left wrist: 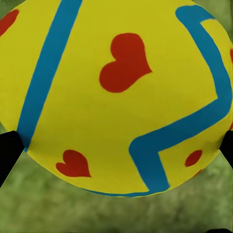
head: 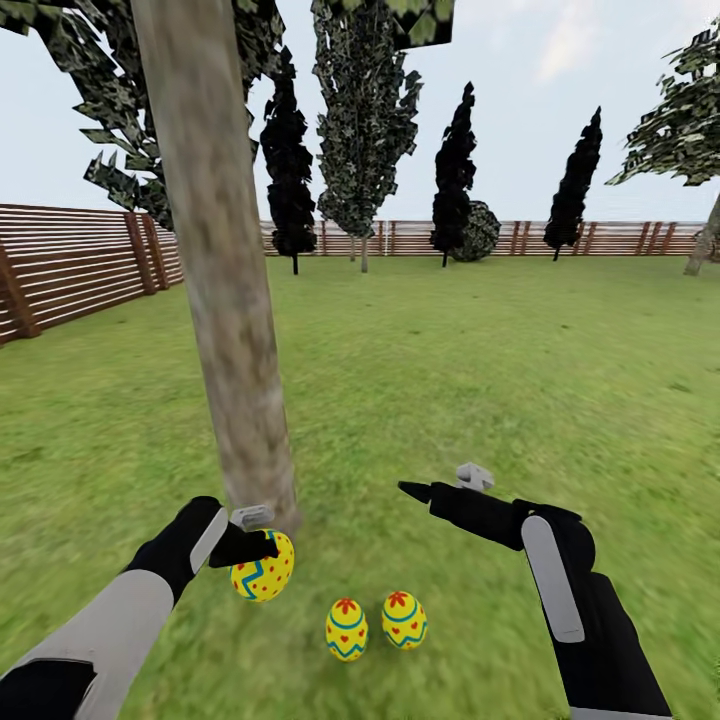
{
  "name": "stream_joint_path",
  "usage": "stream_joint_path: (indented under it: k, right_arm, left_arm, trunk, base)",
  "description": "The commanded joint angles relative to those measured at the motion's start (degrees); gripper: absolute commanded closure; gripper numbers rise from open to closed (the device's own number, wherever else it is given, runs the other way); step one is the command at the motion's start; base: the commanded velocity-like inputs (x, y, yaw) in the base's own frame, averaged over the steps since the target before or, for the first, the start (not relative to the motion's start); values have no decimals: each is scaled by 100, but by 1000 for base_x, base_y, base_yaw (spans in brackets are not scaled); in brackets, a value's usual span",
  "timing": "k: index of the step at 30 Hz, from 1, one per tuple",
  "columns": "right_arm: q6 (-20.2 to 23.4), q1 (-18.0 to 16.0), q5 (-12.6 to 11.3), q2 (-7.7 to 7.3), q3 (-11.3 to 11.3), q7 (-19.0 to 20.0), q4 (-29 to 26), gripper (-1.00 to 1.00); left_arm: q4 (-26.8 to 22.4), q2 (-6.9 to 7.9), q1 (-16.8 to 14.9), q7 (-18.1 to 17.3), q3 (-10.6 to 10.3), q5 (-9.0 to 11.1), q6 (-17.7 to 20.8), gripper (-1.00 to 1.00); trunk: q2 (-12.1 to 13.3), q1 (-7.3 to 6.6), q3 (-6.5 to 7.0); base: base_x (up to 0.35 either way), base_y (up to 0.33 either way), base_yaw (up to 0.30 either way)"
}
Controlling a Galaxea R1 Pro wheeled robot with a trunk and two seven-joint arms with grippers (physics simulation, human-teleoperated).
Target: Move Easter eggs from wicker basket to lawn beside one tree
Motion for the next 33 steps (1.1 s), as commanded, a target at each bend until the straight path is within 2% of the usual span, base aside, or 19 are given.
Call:
stream_joint_path:
  k: [1, 9, 17, 33]
  right_arm:
    - [27, -5, 49, 7, -15, 59, -1, -100]
    - [28, -5, 47, 7, -8, 59, -1, -100]
    - [29, -5, 42, 8, 2, 94, -1, -100]
    - [21, -5, 49, 13, 22, 103, -11, -100]
  left_arm:
    - [-7, 9, -3, -23, -35, 9, 17, 100]
    - [-7, 9, 0, -23, -36, 9, 8, 100]
    - [-15, 8, 2, -21, -36, 11, 5, 100]
    - [-9, 8, 2, -5, -36, 1, -151, 100]
  trunk:
    - [-44, 22, -21]
    - [-365, 198, -161]
    - [-686, 373, -283]
    - [-1328, 725, -568]
  base:
    - [0, 0, -123]
    - [0, 0, -24]
    - [0, 0, -185]
    - [0, 0, -8]
